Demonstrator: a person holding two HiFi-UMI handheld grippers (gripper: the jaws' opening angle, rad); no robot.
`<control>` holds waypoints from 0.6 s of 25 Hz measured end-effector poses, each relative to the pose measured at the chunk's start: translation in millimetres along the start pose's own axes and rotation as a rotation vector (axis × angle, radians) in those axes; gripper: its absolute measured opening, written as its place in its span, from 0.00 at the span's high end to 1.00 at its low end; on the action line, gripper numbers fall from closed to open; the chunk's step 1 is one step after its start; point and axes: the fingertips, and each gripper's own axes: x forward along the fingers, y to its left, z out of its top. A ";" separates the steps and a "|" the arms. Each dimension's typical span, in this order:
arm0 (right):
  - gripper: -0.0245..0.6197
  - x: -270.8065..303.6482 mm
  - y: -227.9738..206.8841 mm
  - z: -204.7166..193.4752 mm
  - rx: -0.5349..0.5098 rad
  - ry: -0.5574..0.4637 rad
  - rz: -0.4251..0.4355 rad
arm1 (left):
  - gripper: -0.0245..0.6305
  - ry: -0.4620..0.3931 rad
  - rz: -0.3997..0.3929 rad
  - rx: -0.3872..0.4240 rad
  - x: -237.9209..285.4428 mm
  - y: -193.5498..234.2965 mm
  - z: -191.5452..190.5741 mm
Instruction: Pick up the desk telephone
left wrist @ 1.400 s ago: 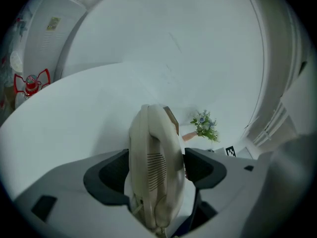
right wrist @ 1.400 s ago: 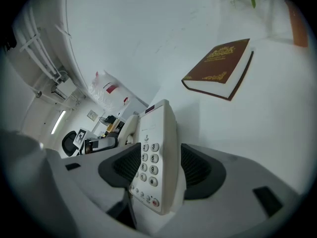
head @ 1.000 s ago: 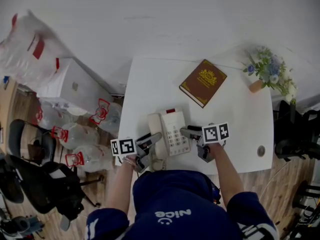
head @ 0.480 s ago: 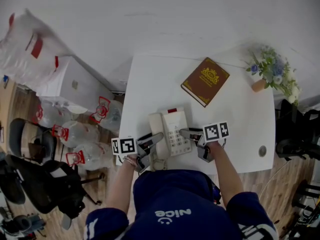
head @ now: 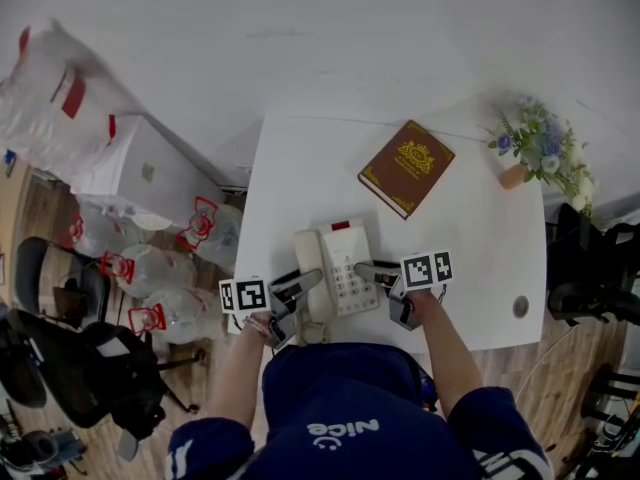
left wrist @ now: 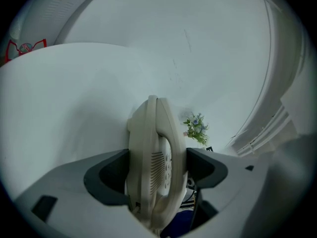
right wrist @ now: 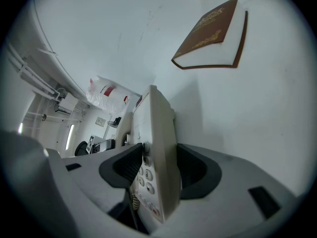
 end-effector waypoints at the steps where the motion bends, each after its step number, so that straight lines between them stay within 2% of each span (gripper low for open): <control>1: 0.59 -0.7 -0.1 -0.2 0.002 -0.002 -0.005 | 0.40 0.003 0.003 0.000 0.3 -0.3 0.2; 8: 0.60 -7.5 8.0 0.8 0.014 -0.038 -0.017 | 0.40 -0.011 -0.014 0.003 -1.6 -12.1 6.7; 15: 0.60 -15.3 28.9 0.2 0.010 -0.098 0.007 | 0.40 -0.040 -0.012 0.062 -15.9 -30.4 16.0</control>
